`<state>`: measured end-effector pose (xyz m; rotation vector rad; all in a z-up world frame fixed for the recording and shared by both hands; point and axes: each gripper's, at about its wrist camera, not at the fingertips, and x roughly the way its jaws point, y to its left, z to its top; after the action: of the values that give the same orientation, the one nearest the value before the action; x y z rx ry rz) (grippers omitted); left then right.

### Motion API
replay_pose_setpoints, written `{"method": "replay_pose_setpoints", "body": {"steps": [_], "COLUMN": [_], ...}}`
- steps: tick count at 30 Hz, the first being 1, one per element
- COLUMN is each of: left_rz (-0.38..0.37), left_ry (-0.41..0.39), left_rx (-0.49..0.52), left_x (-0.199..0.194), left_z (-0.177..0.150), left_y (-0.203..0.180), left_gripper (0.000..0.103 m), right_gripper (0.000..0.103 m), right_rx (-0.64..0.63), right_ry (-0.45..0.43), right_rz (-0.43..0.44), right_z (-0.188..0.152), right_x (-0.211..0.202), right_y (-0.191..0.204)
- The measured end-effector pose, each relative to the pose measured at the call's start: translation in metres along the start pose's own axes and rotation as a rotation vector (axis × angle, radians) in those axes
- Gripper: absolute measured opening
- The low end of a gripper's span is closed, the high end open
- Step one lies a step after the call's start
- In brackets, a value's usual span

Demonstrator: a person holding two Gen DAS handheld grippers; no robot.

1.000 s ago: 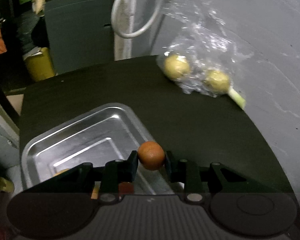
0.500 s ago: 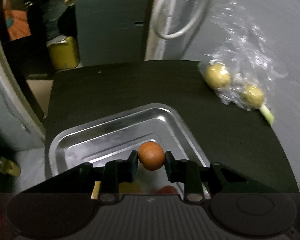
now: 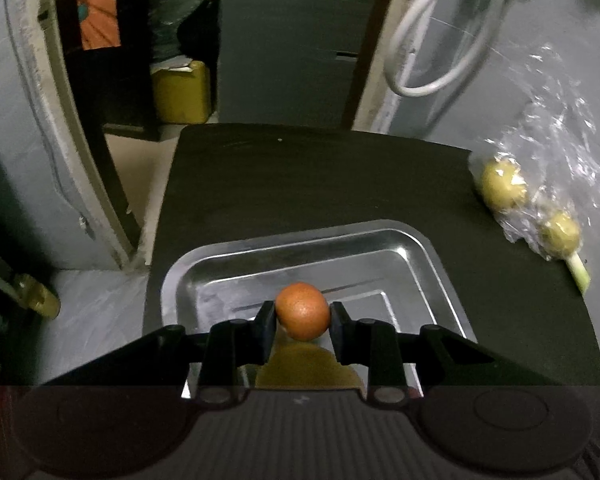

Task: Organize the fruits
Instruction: 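Carry the tangerine and small brown fruit with both tools over the tray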

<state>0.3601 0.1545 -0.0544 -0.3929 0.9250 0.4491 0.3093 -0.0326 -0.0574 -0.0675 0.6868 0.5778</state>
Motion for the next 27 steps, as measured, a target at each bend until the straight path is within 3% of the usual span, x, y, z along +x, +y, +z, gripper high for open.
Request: {"method": "replay_pose_setpoints", "body": {"steps": [17,22,27], "left_rz": [0.043,0.049,0.053], "left_ry": [-0.01,-0.014,-0.012], "left_rx": [-0.163,-0.196,-0.211], "left_x": [-0.007,-0.009,-0.008], "left_z": [-0.012,-0.016,-0.018], "left_y": [0.034,0.04,0.045], "left_gripper": [0.032,0.032,0.032], "right_gripper": [0.031,0.031,0.031], "right_rx": [-0.174,-0.133,-0.15], "right_ry": [0.106,0.166,0.166], "right_rz": [0.132,0.156,0.157], "right_z": [0.042,0.041,0.039], "right_x": [0.049,0.06,0.061], "right_y": [0.02,0.019,0.023]}}
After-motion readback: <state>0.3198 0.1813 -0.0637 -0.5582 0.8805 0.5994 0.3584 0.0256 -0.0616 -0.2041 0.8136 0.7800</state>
